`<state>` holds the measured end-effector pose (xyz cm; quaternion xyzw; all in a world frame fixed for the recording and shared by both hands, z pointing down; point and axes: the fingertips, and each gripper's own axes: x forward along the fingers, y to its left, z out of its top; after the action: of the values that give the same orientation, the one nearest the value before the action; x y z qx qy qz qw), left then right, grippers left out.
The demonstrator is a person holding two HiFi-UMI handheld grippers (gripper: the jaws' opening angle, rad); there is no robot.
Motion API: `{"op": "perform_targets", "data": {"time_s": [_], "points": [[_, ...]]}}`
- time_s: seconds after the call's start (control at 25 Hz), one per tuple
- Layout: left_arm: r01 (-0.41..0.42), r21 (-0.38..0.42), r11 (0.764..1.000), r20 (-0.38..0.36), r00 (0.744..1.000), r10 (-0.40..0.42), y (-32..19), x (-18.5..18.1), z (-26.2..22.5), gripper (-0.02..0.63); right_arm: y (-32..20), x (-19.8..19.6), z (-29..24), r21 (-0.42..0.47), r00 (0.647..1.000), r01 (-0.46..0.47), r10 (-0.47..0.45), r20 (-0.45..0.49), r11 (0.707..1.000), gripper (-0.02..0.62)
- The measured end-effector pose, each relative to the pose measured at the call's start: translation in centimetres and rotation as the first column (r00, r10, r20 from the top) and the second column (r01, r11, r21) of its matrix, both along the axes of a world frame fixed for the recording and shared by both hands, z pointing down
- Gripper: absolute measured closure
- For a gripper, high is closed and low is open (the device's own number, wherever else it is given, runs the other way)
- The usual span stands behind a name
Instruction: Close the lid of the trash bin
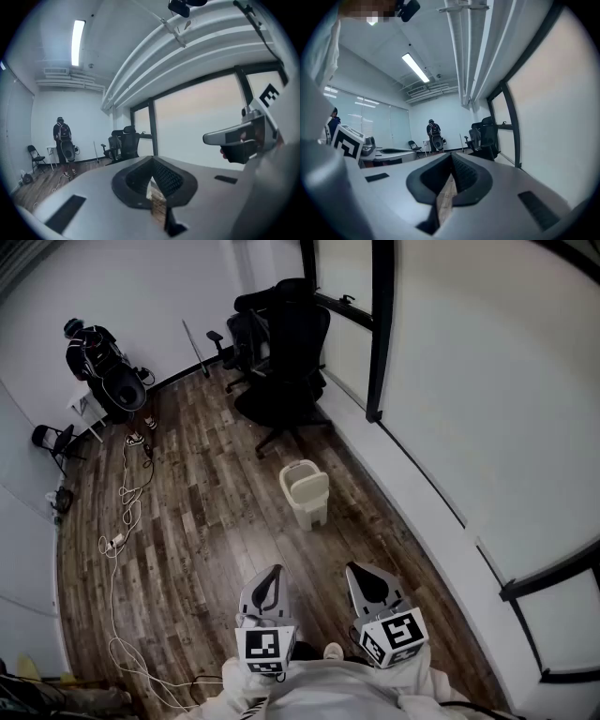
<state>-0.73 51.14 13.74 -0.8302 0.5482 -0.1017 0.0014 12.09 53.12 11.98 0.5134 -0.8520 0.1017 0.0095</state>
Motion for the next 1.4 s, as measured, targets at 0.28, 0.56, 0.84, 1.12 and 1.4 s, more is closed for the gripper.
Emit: {"op": "perform_targets", "data": {"time_s": [0.28,0.56,0.84,1.12,1.4], "points": [[-0.011,0.029,1.0,0.009,1.0,0.011,-2.7,0.9,-0.6,0.598,-2.0,0.5,-0.2,0.02,1.0,-0.004,0.004,0.005,1.0,0.572],[-0.028,0.046,0.999,-0.004,1.0,0.028,-8.6,1.1,0.9,0.598,-6.8,0.8,1.6,0.014,0.999,-0.028,0.029,-0.016,0.999,0.572],[-0.044,0.028,0.999,0.002,0.999,0.044,-19.3,-1.0,0.4,0.598,-17.3,-0.3,0.8,-0.009,0.998,-0.065,0.065,-0.017,0.998,0.572],[-0.092,-0.014,0.996,0.02,0.996,0.092,-31.9,-4.4,0.5,0.598,-30.3,-4.6,0.9,-0.055,0.996,-0.094,0.094,-0.007,0.994,0.572],[-0.101,-0.063,0.993,0.014,0.995,0.102,-40.6,-7.6,2.2,0.598,-38.6,-7.3,1.9,-0.082,0.991,-0.129,0.127,-0.031,0.988,0.572]]}}
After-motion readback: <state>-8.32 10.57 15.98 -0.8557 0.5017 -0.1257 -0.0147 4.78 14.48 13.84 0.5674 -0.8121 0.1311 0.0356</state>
